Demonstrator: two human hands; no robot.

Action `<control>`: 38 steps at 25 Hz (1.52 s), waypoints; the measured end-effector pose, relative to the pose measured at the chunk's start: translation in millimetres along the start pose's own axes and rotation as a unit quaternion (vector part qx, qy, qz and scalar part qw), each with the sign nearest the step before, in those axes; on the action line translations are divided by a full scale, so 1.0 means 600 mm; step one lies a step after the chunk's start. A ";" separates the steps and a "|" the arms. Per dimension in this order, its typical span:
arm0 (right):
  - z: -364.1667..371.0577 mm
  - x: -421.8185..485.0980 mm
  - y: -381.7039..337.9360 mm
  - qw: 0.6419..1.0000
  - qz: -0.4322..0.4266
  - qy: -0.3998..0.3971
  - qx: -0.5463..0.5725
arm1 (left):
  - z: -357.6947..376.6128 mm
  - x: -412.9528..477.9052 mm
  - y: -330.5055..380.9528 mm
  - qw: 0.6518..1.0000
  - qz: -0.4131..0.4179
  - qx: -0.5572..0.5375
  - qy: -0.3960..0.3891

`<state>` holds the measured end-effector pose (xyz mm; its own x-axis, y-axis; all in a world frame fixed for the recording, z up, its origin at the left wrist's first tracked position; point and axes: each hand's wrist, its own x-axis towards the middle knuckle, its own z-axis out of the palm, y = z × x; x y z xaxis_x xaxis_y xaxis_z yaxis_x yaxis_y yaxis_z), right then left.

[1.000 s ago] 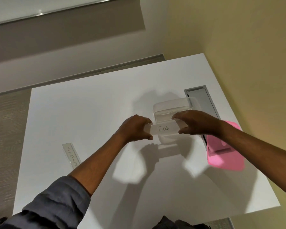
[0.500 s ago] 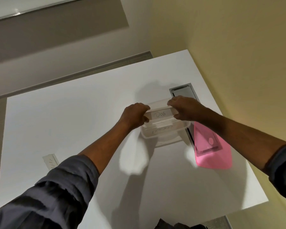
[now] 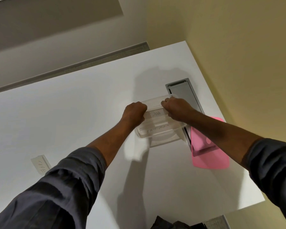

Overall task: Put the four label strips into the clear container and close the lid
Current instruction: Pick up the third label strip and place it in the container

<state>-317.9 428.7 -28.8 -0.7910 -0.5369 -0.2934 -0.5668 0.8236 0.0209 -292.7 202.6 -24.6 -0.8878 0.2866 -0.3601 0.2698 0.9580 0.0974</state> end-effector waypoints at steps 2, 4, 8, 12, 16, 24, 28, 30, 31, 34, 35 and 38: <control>0.008 0.006 -0.002 1.000 -0.001 -0.002 0.000 | 0.011 0.006 0.002 1.000 0.000 0.000 0.002; 0.015 0.011 -0.003 1.000 0.001 -0.002 -0.004 | 0.022 0.012 0.004 1.000 0.003 0.002 0.001; 0.026 0.015 -0.007 1.000 0.006 -0.002 -0.015 | 0.039 0.018 0.004 1.000 -0.002 0.002 0.005; 0.033 0.017 -0.011 1.000 0.006 -0.005 -0.020 | 0.045 0.023 0.007 1.000 -0.002 0.012 0.001; 0.039 0.018 -0.012 1.000 0.009 -0.004 -0.017 | 0.051 0.024 0.009 1.000 -0.002 0.019 -0.004; 0.031 0.001 -0.020 0.992 0.050 0.069 0.089 | 0.046 -0.009 0.011 0.990 -0.009 -0.102 0.094; 0.002 -0.021 -0.064 0.968 0.099 0.108 0.203 | 0.033 -0.076 0.024 0.932 -0.057 -0.259 0.247; -0.010 -0.033 -0.103 0.955 0.097 0.135 0.244 | 0.033 -0.111 0.021 0.900 -0.099 -0.317 0.283; -0.016 -0.039 -0.127 0.950 0.089 0.145 0.262 | 0.035 -0.128 0.017 0.886 -0.118 -0.343 0.290; -0.032 -0.049 -0.208 0.935 0.069 0.148 0.314 | 0.050 -0.185 -0.005 0.858 -0.171 -0.398 0.277; -0.037 -0.051 -0.236 0.931 0.065 0.139 0.332 | 0.056 -0.206 -0.013 0.854 -0.186 -0.404 0.270; -0.049 -0.048 -0.310 0.895 0.065 0.092 0.432 | 0.077 -0.274 -0.048 0.846 -0.232 -0.406 0.255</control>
<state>-196.5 285.3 3.7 -0.9071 -0.3816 -0.1778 -0.1409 0.6730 -0.7261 -137.4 127.6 -10.9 -0.9296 -0.3526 -0.1074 -0.3129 0.6006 0.7358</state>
